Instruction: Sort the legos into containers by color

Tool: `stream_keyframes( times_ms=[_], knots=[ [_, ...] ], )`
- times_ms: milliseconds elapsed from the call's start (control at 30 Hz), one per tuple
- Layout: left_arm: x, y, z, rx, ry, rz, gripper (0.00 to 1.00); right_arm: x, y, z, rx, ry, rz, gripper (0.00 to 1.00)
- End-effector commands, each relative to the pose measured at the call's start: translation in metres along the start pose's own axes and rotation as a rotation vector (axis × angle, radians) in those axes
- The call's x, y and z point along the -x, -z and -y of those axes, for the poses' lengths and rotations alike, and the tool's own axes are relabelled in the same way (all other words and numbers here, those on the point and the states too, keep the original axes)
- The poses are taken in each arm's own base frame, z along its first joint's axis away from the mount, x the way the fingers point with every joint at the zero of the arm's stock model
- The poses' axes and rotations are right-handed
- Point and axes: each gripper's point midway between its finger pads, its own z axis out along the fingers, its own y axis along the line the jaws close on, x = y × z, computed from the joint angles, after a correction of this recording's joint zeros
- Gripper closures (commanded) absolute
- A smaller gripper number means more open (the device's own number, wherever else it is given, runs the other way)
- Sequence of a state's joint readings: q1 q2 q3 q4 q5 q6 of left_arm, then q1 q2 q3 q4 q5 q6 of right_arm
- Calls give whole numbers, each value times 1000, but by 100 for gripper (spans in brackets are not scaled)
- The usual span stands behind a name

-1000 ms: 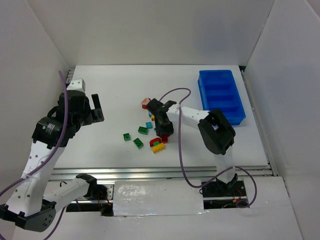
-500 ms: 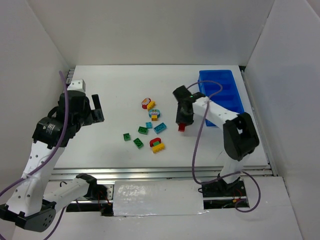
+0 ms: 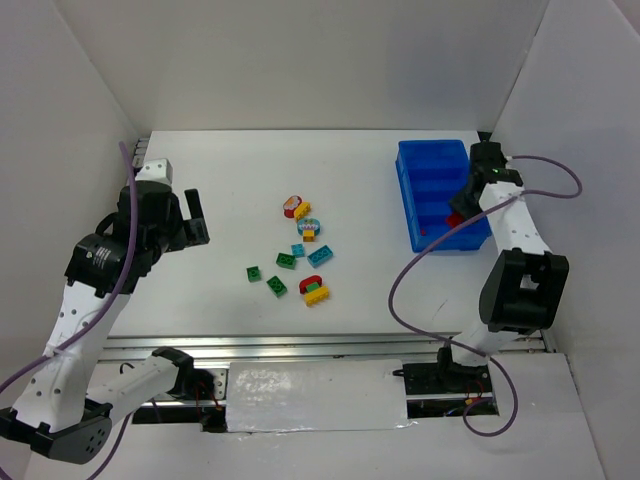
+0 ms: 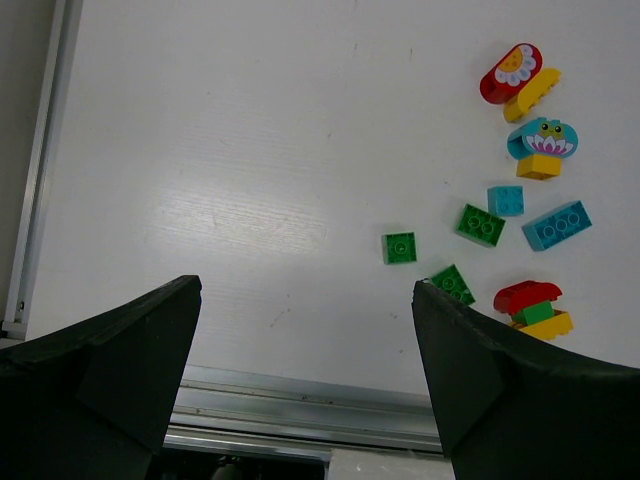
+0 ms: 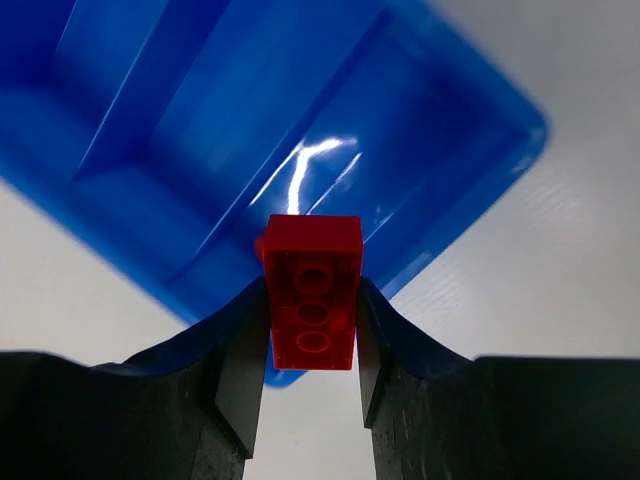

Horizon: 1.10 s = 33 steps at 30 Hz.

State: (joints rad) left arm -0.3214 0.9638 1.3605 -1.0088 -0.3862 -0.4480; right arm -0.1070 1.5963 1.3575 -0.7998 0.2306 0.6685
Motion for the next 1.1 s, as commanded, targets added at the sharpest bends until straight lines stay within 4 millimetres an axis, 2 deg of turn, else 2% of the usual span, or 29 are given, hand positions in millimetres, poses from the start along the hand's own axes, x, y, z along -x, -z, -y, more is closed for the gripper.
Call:
stream_keyframes(
  times_ms=[0,167,267,367,467,500,533,567,700,733,800,833,867,900,967,1000,1067],
  knots=[
    [8,2,3,-25,4,38,0,21,-4,1,-21,-105,54,97],
    [3,2,2,-24,1,34,1,41,-17,4,-27,-157,73,92],
    [4,4,0,-22,1,38,0,41,-27,6,-39,-153,51,89],
    [2,3,0,-20,-2,34,0,42,-31,4,-30,-147,47,81],
    [3,2,1,-23,-3,36,0,42,-32,3,-26,-140,42,64],
    [2,2,1,-22,-3,35,1,41,-31,1,-18,-140,41,41],
    [3,2,0,-19,-2,39,1,41,-30,2,-14,-140,42,32],
    [3,2,0,-15,-3,39,1,40,-29,1,-5,-137,40,27],
    [2,1,-1,-13,-2,36,1,46,-14,-12,48,-98,60,6],
    [0,-2,0,-12,-3,29,1,50,-5,-21,73,-82,72,6],
    [-2,-4,1,-13,1,24,1,37,17,-46,130,20,72,6],
    [-4,-6,1,-11,2,17,1,34,34,-61,181,92,88,5],
    [-4,-8,1,-4,6,15,1,22,45,-75,224,153,79,5],
    [-3,-8,1,-2,18,16,0,-21,69,-114,348,294,33,5],
    [-1,-9,1,9,30,17,1,-72,95,-139,470,497,2,5],
    [1,-9,2,10,45,21,1,-128,112,-153,544,637,-58,4],
    [3,-8,1,20,64,27,1,-178,121,-157,586,791,-96,0]
  ],
)
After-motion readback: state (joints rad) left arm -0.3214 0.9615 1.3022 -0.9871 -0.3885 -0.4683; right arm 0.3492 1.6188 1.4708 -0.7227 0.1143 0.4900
